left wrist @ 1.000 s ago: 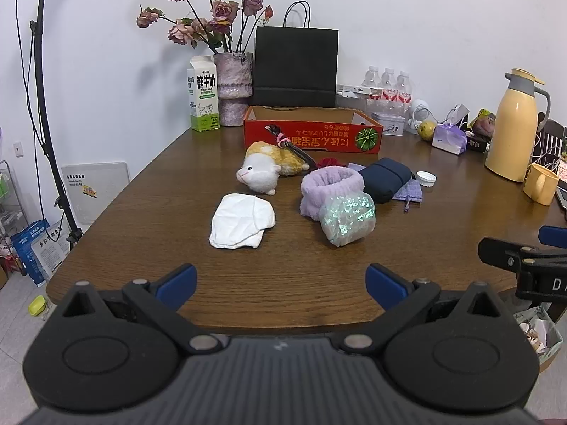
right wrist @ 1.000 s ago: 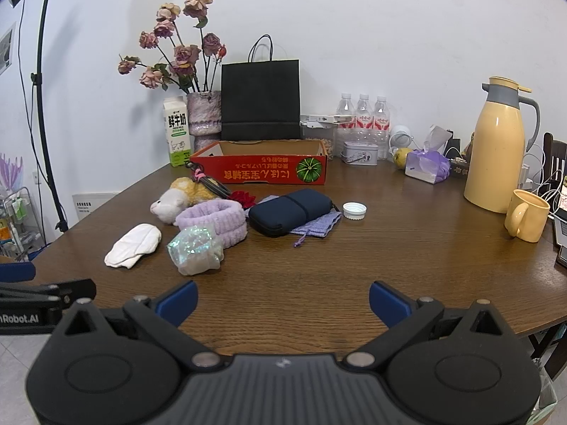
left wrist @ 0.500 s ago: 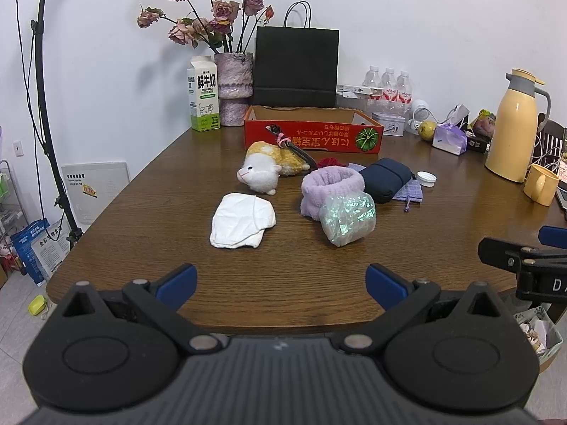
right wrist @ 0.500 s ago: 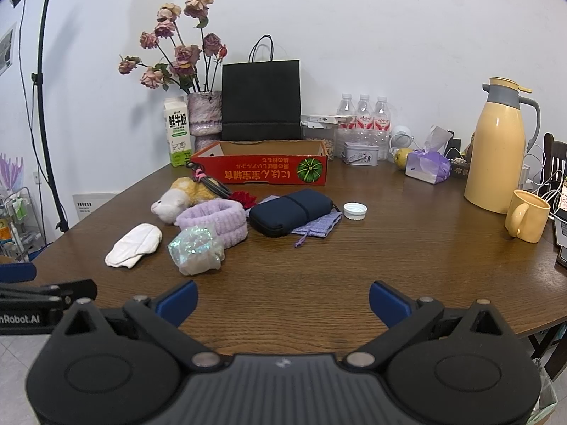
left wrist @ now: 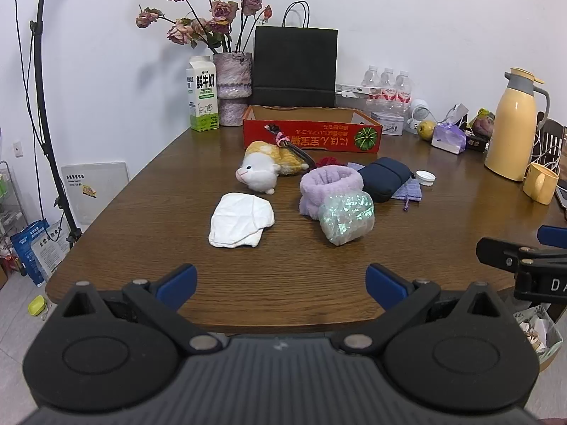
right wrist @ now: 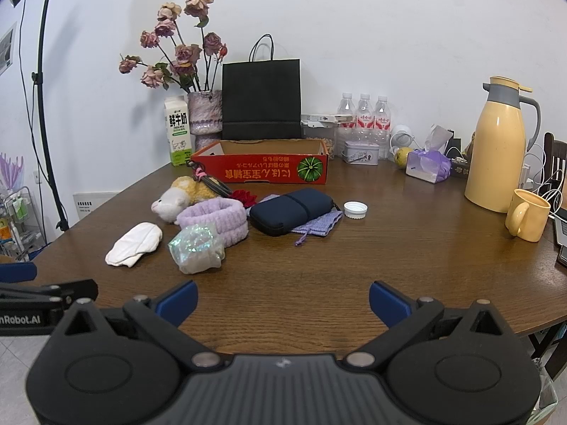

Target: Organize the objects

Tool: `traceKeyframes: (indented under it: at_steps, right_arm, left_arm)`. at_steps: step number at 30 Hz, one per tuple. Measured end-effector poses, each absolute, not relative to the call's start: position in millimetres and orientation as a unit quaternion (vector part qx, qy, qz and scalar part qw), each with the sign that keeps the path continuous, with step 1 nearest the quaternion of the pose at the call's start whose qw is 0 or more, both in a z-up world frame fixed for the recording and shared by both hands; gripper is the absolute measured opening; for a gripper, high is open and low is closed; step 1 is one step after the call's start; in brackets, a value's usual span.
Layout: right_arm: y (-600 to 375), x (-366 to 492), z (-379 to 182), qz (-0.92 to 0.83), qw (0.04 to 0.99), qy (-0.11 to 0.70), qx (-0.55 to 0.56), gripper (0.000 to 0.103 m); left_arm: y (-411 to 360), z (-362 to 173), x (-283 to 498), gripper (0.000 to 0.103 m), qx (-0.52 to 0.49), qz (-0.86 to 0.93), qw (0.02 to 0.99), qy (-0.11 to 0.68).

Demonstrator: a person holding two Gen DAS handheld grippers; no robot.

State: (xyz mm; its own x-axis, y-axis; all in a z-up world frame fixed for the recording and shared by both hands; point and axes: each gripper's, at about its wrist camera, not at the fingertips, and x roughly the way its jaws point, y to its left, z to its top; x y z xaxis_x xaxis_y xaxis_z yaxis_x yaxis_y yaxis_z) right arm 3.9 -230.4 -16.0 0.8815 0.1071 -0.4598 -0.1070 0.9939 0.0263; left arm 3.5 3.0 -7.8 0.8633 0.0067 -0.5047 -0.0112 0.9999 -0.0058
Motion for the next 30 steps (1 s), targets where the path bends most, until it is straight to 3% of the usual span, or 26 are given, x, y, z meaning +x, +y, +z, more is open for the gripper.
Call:
traceKeyframes:
  at_steps: [30]
  right_arm:
    - [-226.8,1.3,-15.4,0.051,0.971,0.234,-0.008,0.103]
  left_arm:
    - [0.7,-9.7,3.4,0.103,-0.003,0.003,0.965,0.260]
